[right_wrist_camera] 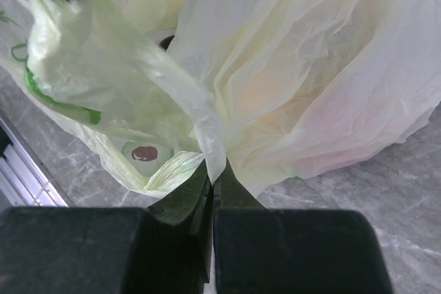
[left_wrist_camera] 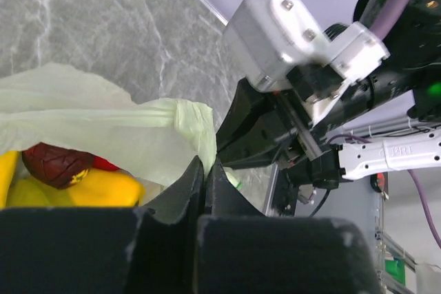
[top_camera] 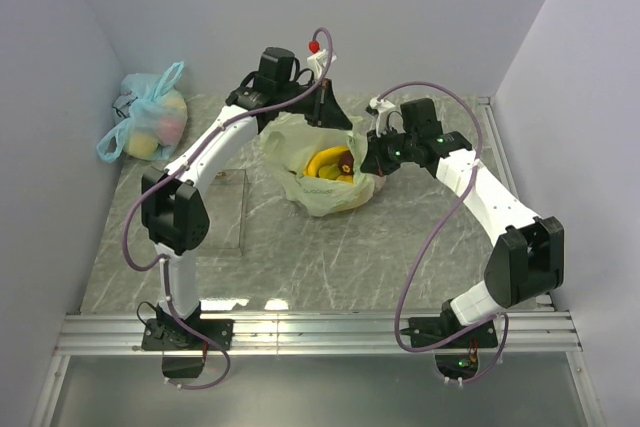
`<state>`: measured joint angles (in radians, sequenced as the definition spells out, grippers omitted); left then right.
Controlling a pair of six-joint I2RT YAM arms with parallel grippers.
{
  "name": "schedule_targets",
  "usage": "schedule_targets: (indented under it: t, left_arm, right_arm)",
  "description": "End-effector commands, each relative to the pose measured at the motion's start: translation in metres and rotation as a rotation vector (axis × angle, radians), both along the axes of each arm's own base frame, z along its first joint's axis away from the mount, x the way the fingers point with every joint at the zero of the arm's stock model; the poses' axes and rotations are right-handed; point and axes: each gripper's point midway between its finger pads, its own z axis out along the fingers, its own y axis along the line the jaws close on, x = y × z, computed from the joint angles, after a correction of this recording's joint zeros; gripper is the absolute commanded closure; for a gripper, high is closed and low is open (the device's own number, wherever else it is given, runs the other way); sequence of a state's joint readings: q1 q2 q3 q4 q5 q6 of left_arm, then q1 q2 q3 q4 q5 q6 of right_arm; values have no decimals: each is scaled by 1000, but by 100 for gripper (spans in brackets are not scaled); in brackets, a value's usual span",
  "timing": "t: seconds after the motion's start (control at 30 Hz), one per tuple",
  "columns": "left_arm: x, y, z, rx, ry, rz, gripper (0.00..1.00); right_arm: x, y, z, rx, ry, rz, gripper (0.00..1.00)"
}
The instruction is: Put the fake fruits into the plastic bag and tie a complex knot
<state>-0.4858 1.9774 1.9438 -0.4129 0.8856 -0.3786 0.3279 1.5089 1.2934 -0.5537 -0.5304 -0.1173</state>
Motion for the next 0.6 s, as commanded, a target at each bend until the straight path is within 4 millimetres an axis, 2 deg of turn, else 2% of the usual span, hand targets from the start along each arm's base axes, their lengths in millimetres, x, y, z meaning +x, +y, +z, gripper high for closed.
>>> schedule_targets:
  t: [0.0, 0.03, 0.07, 0.1, 0.13, 0.17, 0.2, 0.23, 0.27, 0.3, 0.33, 0.37, 0.4, 0.47, 0.57]
  left_arm:
    - [-9, 6, 40, -81, -117, -19, 100]
    - [-7, 8, 46, -96, -141, -8, 100]
    - [-10, 12, 54, -100, -163, -4, 100]
    - [-12, 13, 59, -100, -177, -11, 100]
    - [-13, 13, 59, -93, -195, -25, 100]
    - [-16, 15, 57, -80, -176, -30, 100]
    - [-18, 15, 57, -78, -171, -38, 100]
    - [-21, 15, 54, -72, -175, -54, 100]
    - [-24, 16, 54, -68, -169, -61, 100]
    - [-27, 17, 56, -68, -175, -71, 100]
    - [-28, 17, 55, -64, -188, -83, 100]
    - [-30, 17, 56, -60, -194, -88, 100]
    - [-33, 17, 58, -54, -192, -96, 100]
    - [-34, 18, 57, -43, -214, -106, 100]
    - [-39, 18, 62, -50, -223, -123, 100]
  right_arm:
    - [-2, 1, 13, 6, -74, 11, 95]
    - [-2, -2, 10, -5, -71, -1, 79]
    - [-2, -3, 11, -5, -75, -1, 70]
    - [-3, -7, 15, -3, -82, -11, 50]
    - [-5, -8, 19, 13, -84, -6, 12]
    - [-5, -11, 25, 29, -96, -13, 8]
    - [0, -17, 36, 54, -137, -24, 7]
    - [-4, -21, 51, 78, -190, -25, 7]
    - [-8, -18, 63, 116, -236, 15, 7]
    - [-8, -20, 89, 148, -348, 32, 7]
    - [-10, -19, 89, 157, -383, 46, 6]
    - [-14, -15, 98, 175, -437, 80, 6]
    - [-12, -13, 115, 198, -529, 100, 5]
    - [-10, -2, 127, 224, -608, 136, 5]
    - [-5, 12, 132, 244, -643, 189, 5]
